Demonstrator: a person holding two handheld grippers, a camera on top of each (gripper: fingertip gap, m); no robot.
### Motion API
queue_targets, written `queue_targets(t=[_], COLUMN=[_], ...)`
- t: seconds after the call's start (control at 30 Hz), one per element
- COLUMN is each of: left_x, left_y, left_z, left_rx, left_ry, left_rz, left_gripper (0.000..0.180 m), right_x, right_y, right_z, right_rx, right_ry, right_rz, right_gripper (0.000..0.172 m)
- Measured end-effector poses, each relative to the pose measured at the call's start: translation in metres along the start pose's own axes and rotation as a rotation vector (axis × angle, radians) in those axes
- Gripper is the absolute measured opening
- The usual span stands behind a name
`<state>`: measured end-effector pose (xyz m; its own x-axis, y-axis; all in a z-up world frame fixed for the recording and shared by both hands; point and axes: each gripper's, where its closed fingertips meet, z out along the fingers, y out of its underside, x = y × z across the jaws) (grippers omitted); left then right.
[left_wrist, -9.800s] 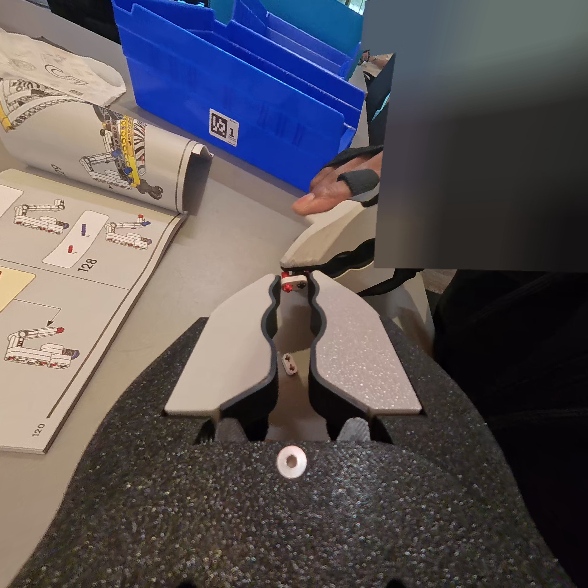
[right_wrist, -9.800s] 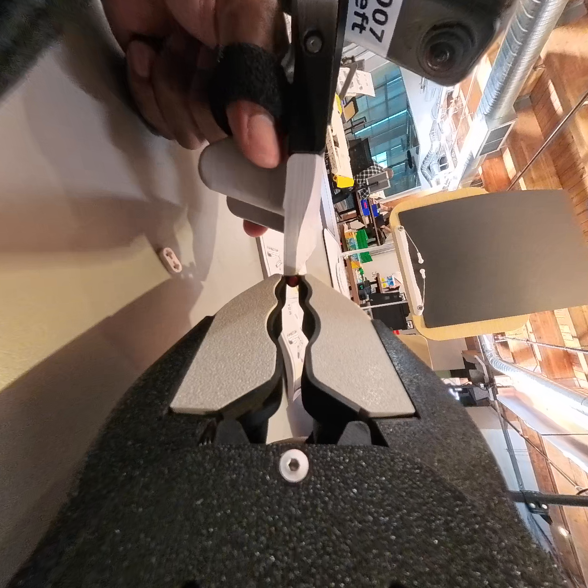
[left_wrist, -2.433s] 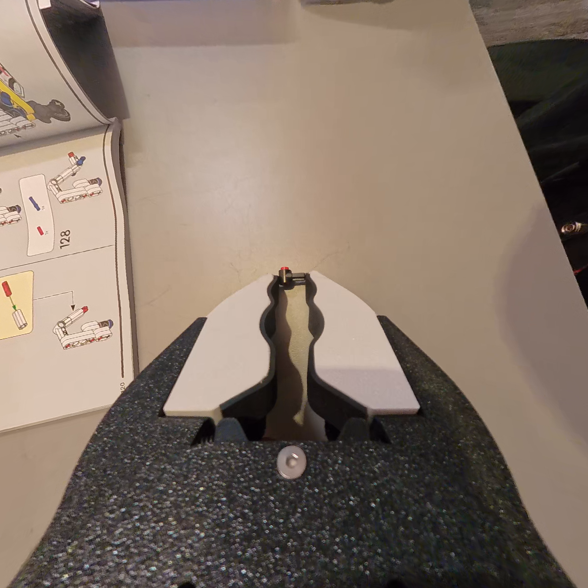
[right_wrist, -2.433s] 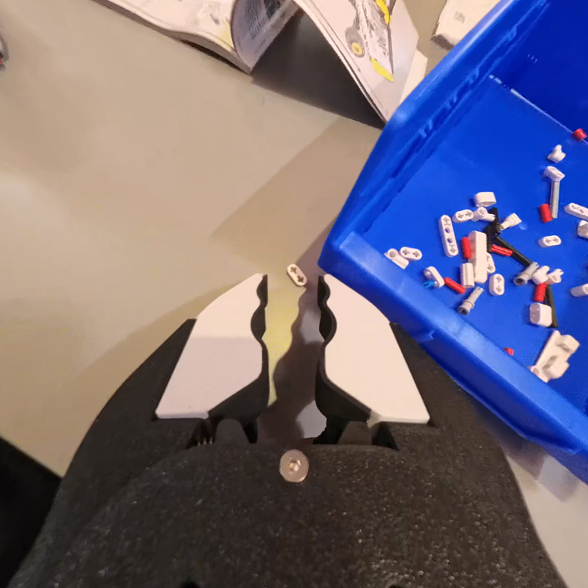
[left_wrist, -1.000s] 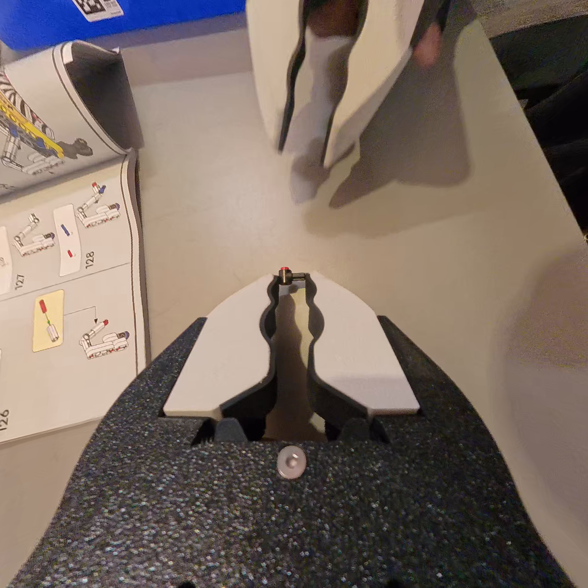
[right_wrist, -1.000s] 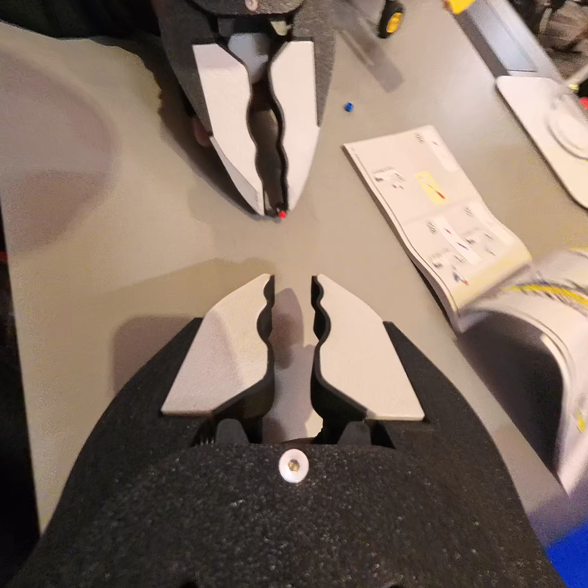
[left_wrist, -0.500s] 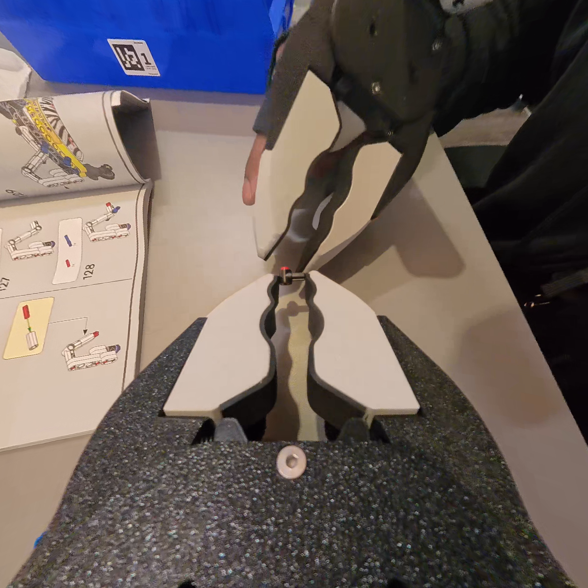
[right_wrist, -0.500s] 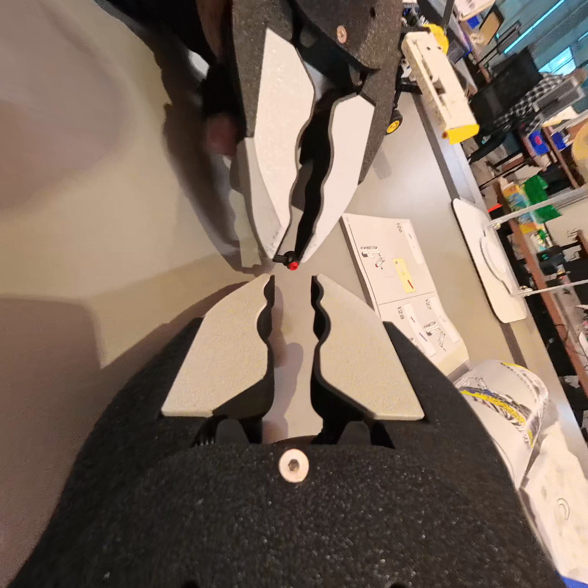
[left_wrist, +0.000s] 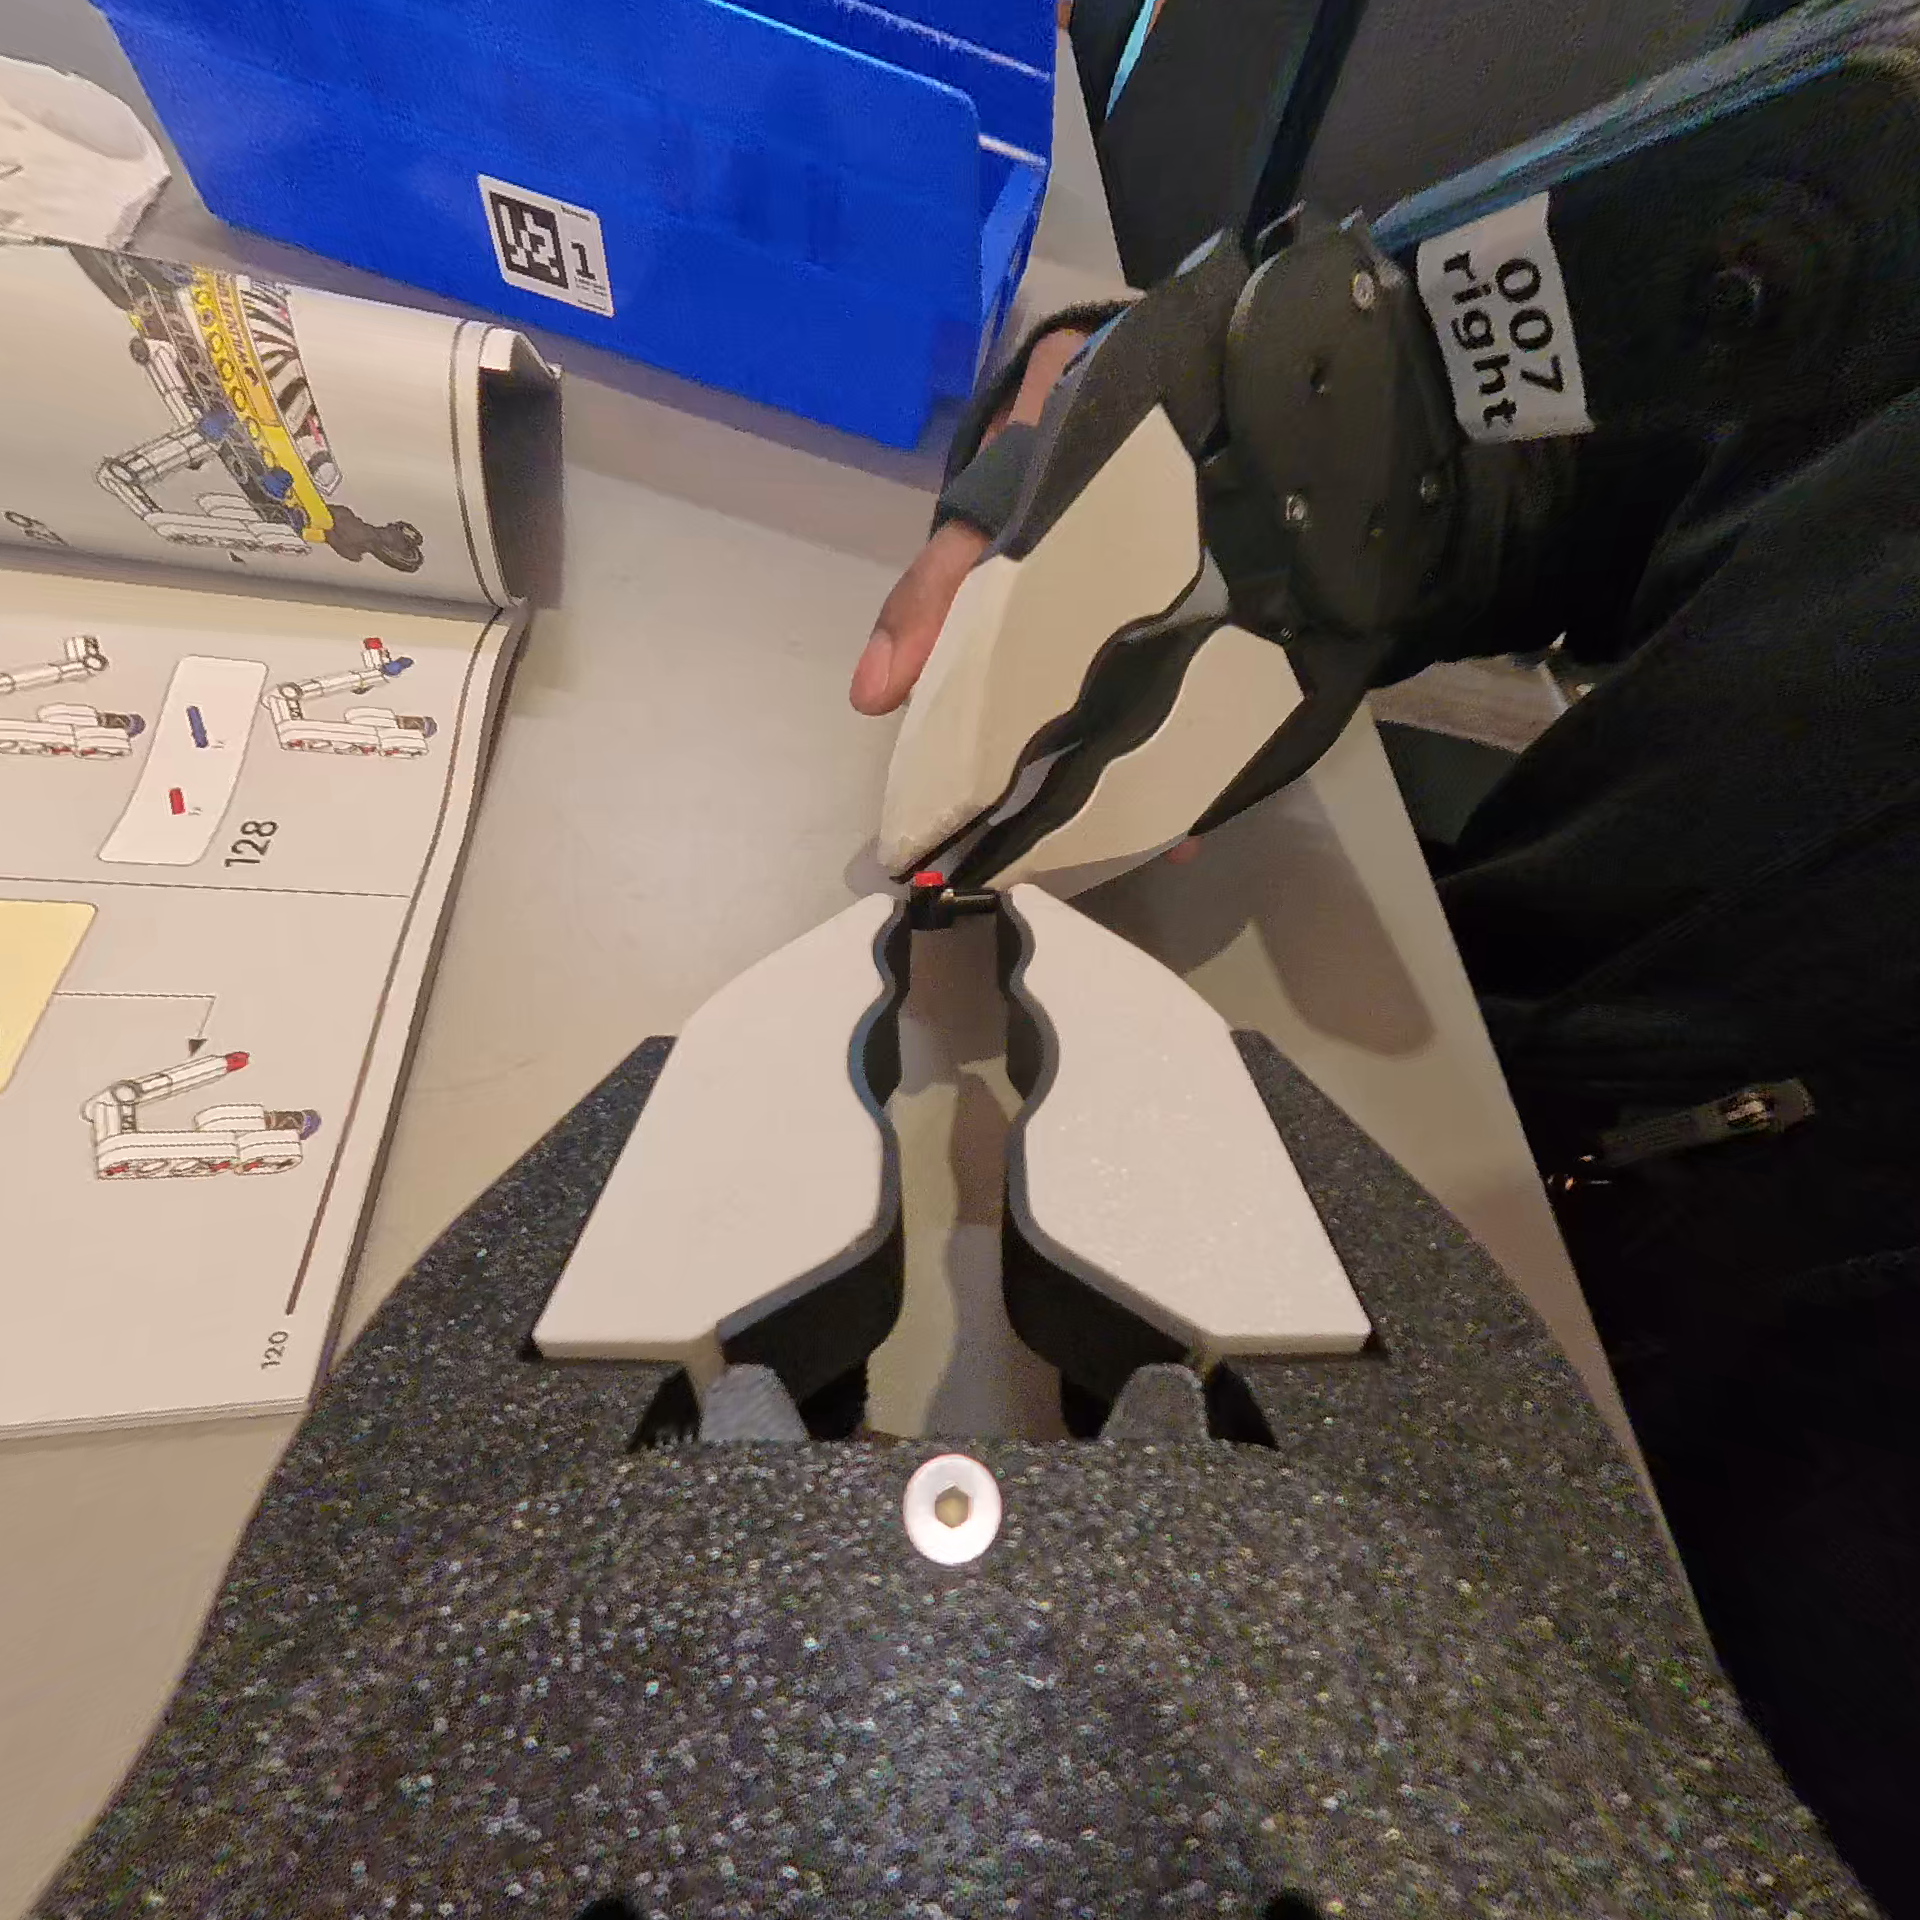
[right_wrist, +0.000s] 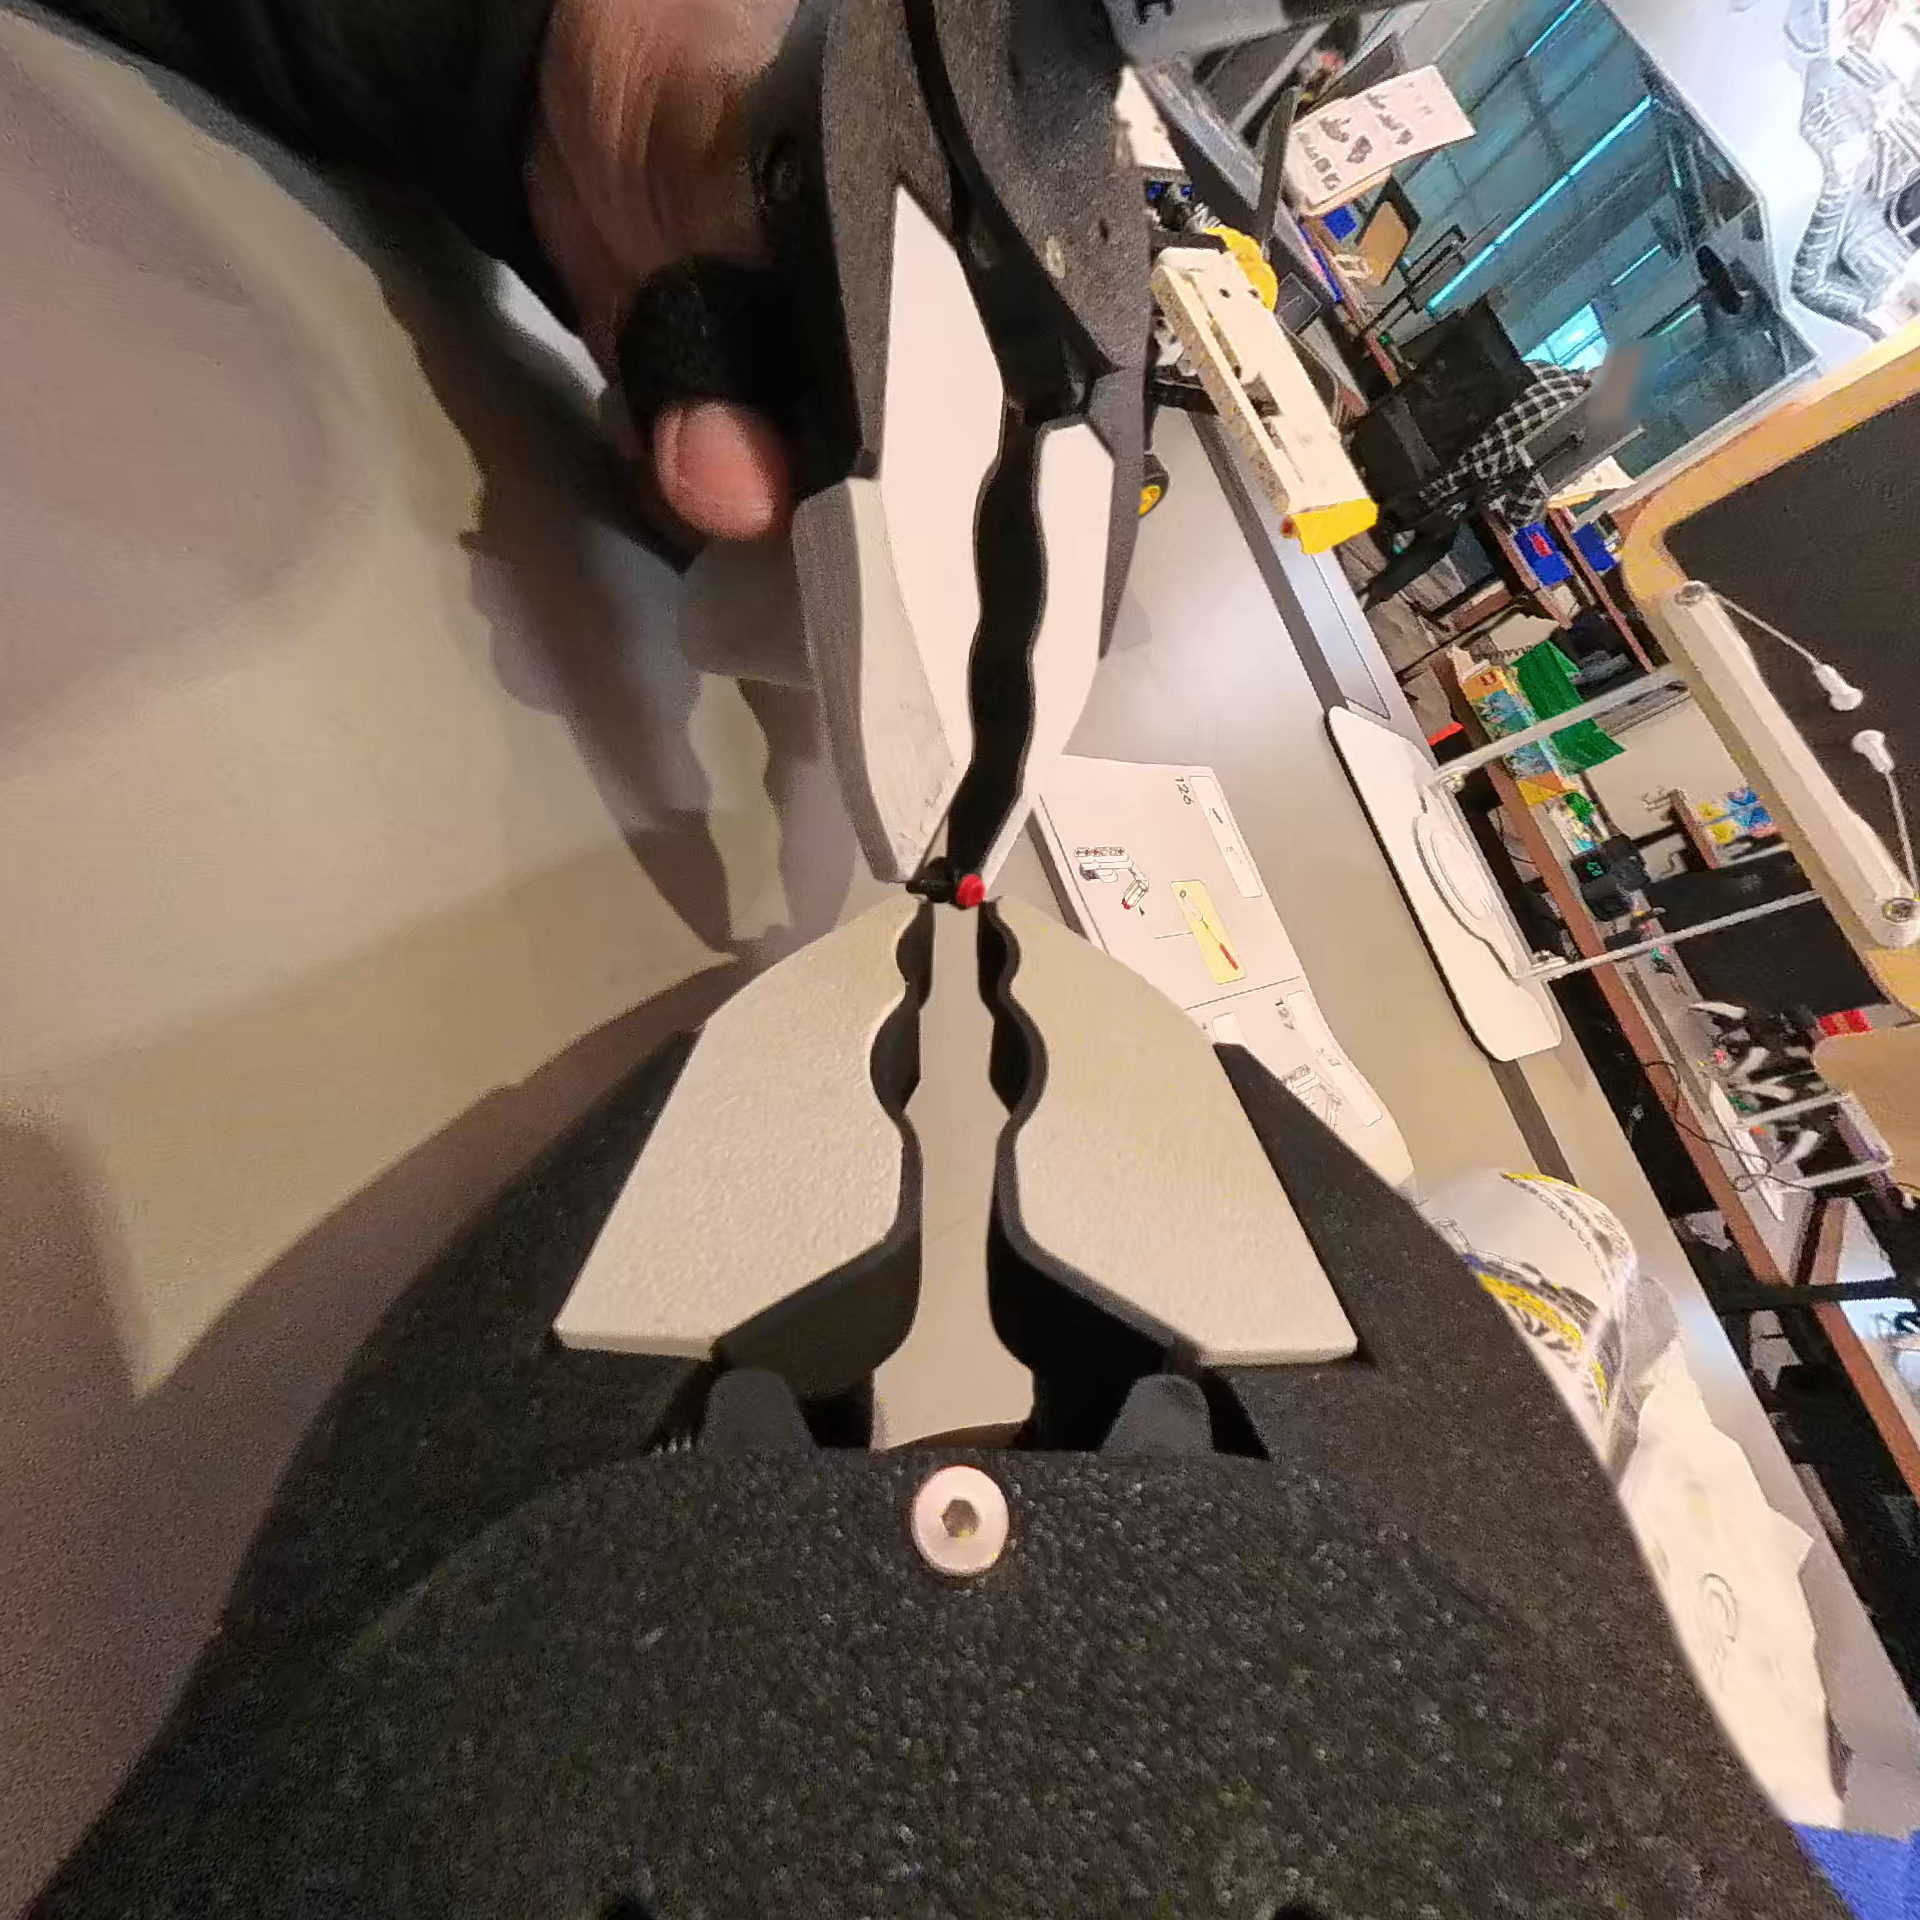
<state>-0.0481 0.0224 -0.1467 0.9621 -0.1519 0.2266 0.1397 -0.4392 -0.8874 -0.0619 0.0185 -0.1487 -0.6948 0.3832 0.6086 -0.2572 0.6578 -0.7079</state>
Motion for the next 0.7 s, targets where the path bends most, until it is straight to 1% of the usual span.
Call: queue_targets(t=[0.03, 0.07, 0.2, 0.3, 0.57, 0.7], left_x=[0.000, 0.000, -0.002, -0.002, 0.001, 0.003], left_y=[-0.001, 0.000, 0.001, 0.001, -0.008, -0.009], left_z=[0.000, 0.000, 0.000, 0.001, -0.003, -0.004], left_rx=[0.006, 0.005, 0.000, -0.001, 0.066, 0.075], left_ry=[0.006, 0.009, -0.002, -0.010, 0.052, 0.081], left_rz=[-0.017, -0.027, -0.030, -0.026, -0.110, -0.149], left_gripper=[0.016, 0.016, 0.016, 0.016, 0.016, 0.016], right_x=[0.002, 0.004, 0.008, 0.008, 0.002, 0.004], right_y=[0.000, 0.000, -0.001, 0.002, -0.002, -0.007], right_z=[0.000, -0.001, -0.002, -0.001, -0.001, -0.002], right_rx=[0.004, 0.007, 0.029, 0.014, 0.048, 0.079], right_ry=[0.004, 0.012, -0.005, 0.004, -0.020, -0.008], right_rz=[0.015, 0.032, 0.113, 0.101, 0.053, 0.047], right_gripper=[0.006, 0.000, 0.000, 0.000, 0.018, 0.017])
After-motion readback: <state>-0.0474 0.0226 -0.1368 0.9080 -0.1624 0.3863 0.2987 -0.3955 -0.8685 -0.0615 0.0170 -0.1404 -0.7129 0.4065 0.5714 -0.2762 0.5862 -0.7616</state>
